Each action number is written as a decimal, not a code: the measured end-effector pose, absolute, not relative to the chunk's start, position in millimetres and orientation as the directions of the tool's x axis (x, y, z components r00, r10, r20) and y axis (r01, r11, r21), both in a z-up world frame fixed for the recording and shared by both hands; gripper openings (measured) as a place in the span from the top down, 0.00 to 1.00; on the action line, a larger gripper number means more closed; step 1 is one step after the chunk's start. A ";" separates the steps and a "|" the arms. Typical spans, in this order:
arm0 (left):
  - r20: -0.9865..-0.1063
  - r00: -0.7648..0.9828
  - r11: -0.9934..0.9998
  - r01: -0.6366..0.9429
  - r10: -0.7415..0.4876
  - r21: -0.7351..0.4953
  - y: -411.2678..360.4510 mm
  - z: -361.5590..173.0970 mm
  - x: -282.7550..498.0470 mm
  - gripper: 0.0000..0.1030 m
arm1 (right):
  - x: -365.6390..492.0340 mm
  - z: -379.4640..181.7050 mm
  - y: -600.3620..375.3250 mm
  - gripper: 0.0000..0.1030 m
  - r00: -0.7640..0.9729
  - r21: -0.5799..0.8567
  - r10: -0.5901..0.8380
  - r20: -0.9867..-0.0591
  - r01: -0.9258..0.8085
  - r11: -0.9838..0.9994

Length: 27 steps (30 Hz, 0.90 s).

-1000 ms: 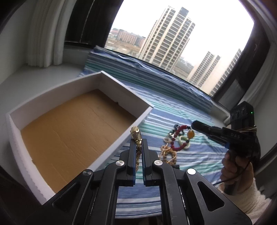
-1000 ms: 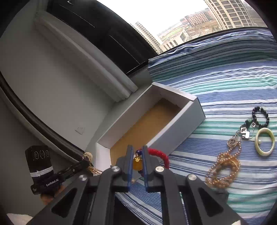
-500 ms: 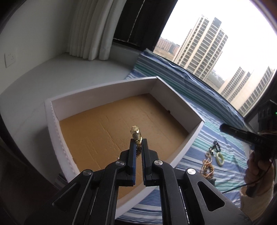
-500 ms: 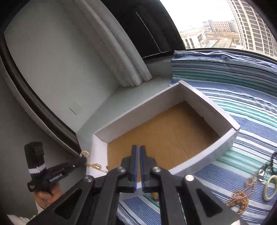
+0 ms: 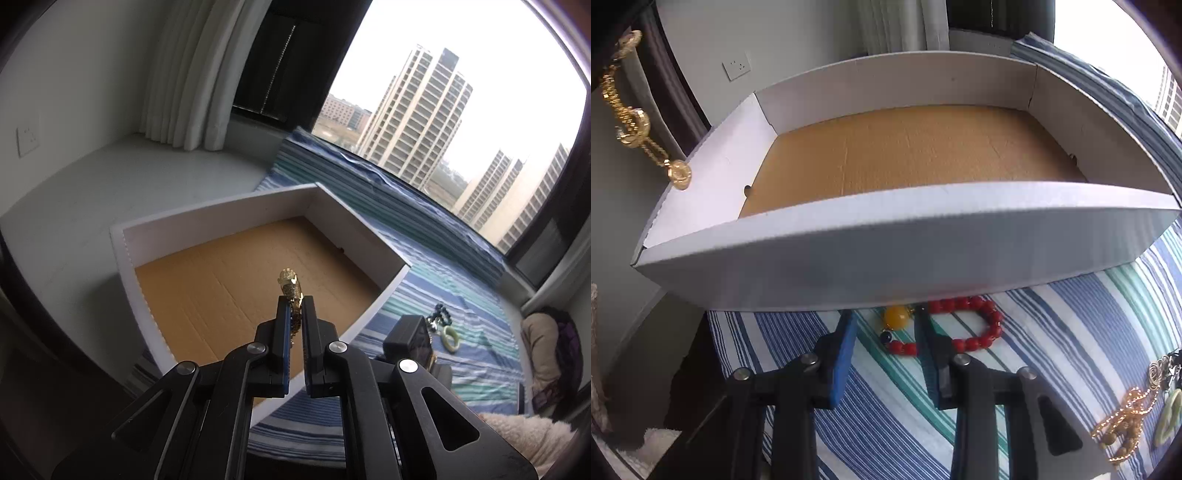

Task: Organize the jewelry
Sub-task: 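Carry both items into the white box and open both tools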

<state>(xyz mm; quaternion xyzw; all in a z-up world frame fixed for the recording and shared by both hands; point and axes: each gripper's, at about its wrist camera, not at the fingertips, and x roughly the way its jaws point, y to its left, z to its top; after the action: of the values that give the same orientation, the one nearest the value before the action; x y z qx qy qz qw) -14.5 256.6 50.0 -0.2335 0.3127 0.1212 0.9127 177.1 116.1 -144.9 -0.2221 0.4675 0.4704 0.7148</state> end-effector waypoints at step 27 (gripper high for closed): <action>-0.689 0.715 0.854 -0.427 0.117 -0.297 269.8 30.6 7.1 0.97 | 194.0 35.9 110.3 0.83 0.101 0.300 0.720 -0.687 -0.863 0.407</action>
<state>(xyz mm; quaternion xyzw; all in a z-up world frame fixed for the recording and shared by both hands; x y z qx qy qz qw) 7.1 269.8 30.6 -0.2237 0.3460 0.1512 0.8985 194.0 110.3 35.9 -0.0891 0.4013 0.5372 0.7365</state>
